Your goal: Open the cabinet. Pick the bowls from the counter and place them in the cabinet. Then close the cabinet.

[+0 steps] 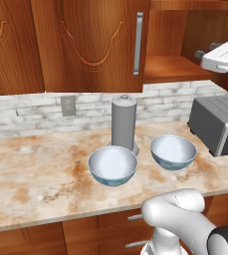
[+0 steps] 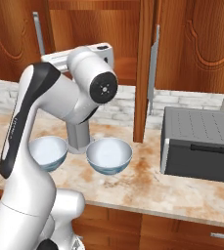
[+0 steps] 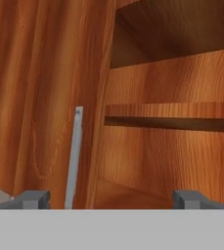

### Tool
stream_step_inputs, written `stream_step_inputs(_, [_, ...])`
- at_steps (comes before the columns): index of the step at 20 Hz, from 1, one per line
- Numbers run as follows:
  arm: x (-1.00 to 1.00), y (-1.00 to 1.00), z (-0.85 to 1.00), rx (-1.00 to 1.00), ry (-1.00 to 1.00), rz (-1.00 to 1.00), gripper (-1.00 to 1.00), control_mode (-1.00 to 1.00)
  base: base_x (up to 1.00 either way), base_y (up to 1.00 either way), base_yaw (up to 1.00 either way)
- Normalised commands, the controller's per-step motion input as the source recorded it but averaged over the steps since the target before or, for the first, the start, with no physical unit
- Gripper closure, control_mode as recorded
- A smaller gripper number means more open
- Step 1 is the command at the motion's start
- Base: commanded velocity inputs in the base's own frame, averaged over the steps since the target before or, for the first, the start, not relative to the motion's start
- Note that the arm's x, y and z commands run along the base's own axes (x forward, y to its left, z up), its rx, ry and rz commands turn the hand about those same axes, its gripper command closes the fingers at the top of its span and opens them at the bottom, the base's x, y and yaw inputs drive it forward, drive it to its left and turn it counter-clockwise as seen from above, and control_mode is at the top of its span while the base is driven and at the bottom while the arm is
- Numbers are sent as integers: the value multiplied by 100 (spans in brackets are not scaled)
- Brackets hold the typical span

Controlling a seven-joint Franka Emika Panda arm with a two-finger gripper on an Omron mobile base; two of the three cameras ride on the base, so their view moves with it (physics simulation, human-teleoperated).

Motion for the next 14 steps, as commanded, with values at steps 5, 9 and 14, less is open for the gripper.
stream_step_inputs(5, [30,0,0,0,0,1,-100,-100,0,0,0])
stream_step_inputs(9, [37,1,-5,0,0,0,-100,-100,0,0,0])
stream_step_inputs(14, [38,10,-17,0,0,0,-100,-100,0,0,0])
